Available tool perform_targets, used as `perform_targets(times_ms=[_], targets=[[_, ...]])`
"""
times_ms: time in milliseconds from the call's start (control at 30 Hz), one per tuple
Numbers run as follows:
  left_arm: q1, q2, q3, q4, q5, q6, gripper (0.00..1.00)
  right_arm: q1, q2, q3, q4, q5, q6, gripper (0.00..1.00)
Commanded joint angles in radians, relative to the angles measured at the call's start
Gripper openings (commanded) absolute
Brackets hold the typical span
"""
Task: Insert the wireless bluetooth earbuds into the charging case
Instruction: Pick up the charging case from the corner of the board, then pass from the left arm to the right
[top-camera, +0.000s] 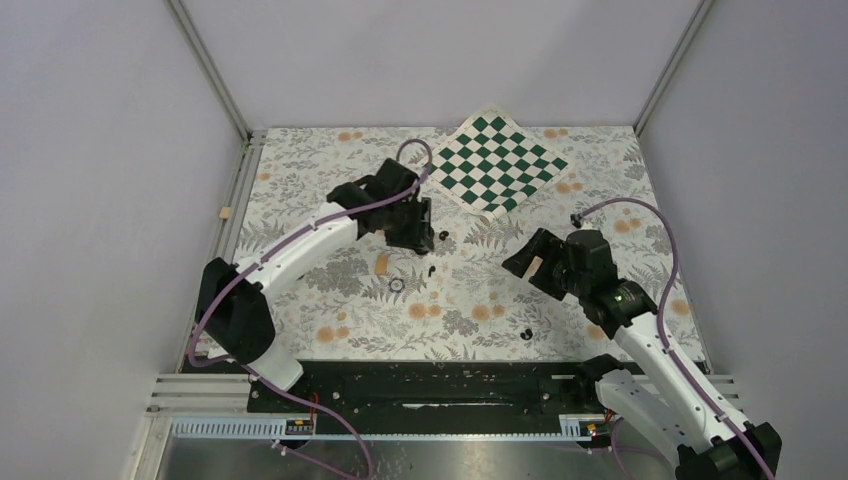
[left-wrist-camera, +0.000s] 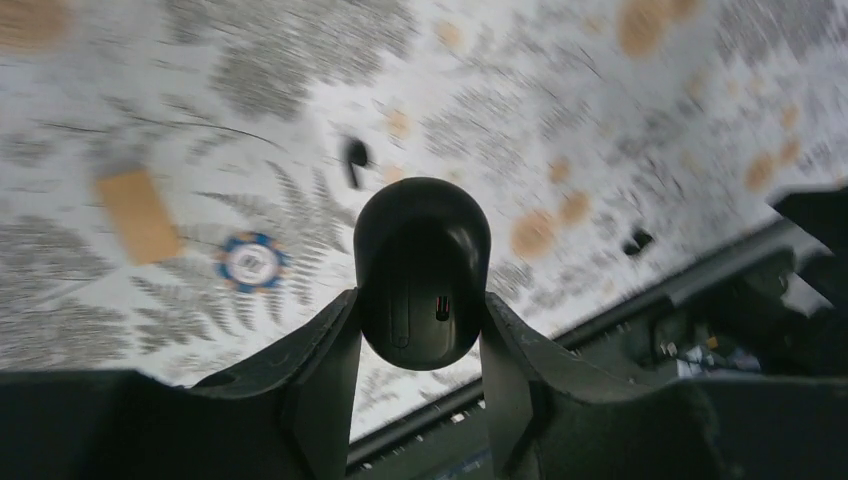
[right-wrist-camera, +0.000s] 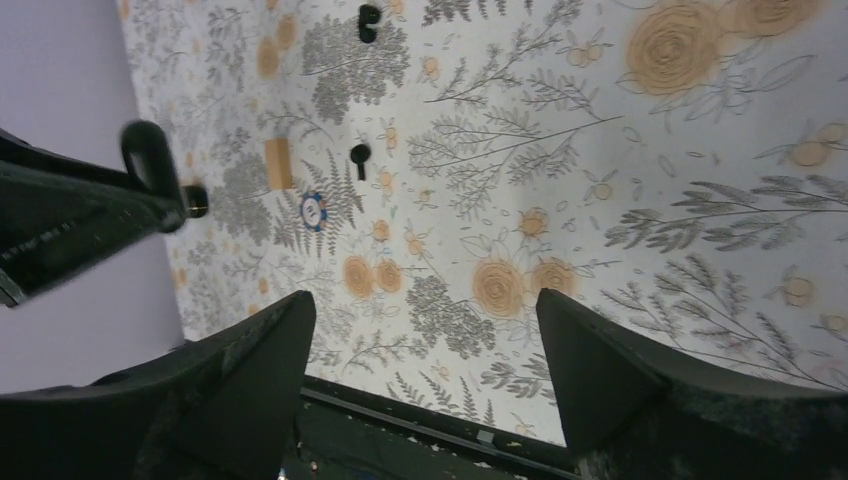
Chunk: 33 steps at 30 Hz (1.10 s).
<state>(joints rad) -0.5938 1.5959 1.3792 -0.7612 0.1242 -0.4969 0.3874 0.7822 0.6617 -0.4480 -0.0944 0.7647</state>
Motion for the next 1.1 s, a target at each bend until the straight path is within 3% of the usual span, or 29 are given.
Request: perform_targets(times_ms=[0, 100, 333, 667, 1067], targets=[[-0.095, -0.033, 0.002, 0.041, 0.13, -0.087, 0.33, 0.005, -0.021, -0.065, 0.21, -0.104, 0.134, 0.85], [-0.159, -0.04, 0.0, 0.115, 0.199, -0.162, 0.33, 0.006, -0.027, -0.134, 0.342, -0.142, 0.205, 0.72], [-0.234, -0.015, 0.012, 0.103, 0.211, -0.08, 0.33, 0.006, 0.003, -0.18, 0.551, -0.181, 0.355, 0.68], [-0.269, -0.013, 0.036, 0.101, 0.205, -0.071, 0.33, 0.05, 0.163, -0.063, 0.574, -0.223, 0.367, 0.63], [-0.282, 0.0, 0.065, 0.067, 0.17, -0.046, 0.34, 0.083, 0.198, -0.075, 0.592, -0.288, 0.382, 0.61]])
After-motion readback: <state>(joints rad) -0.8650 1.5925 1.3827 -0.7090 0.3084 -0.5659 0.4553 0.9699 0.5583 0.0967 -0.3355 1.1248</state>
